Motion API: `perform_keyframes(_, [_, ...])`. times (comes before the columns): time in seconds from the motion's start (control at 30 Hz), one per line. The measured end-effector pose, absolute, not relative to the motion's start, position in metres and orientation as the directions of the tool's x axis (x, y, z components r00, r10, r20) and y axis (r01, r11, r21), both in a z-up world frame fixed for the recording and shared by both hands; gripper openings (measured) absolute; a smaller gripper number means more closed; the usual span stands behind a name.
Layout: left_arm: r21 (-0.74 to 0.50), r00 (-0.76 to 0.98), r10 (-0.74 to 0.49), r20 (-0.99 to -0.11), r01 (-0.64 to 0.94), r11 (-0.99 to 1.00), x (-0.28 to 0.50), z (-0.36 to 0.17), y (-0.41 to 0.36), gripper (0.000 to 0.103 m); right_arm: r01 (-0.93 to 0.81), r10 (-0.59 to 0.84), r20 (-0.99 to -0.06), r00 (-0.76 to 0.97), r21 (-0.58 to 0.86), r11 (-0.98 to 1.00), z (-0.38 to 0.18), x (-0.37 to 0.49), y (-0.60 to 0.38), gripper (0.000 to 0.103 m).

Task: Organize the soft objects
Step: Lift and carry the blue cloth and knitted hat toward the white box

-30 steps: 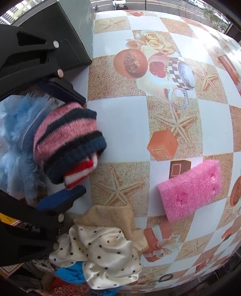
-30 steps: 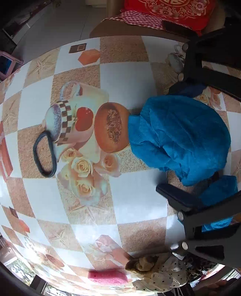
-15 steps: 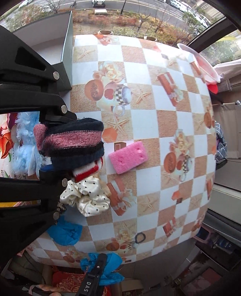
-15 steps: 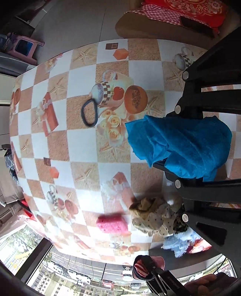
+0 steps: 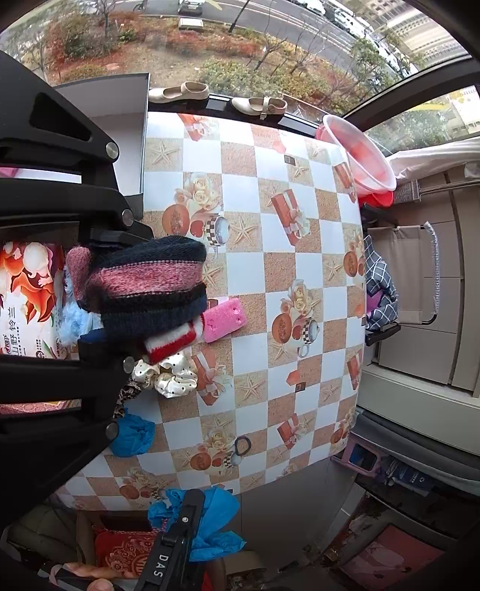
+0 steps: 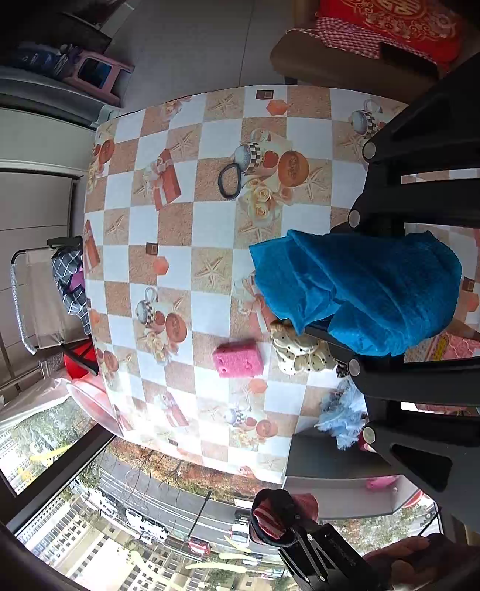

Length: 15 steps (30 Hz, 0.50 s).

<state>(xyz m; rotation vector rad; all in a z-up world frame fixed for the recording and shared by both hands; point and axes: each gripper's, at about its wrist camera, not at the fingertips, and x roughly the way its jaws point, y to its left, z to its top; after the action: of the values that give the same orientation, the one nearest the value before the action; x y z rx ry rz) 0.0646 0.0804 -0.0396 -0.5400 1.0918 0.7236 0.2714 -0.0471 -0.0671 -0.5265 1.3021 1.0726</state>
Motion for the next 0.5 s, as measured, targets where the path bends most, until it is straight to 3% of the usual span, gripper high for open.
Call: perform_keyframes(0.5, [-0.077,0.311,0.216,-0.926,-0.713,0.697,0.01,-0.016,0.034,0.034,-0.905,0.379,-0.919,-0.106,0.247,0.346,-0.013,0.199,-0.063,0.033])
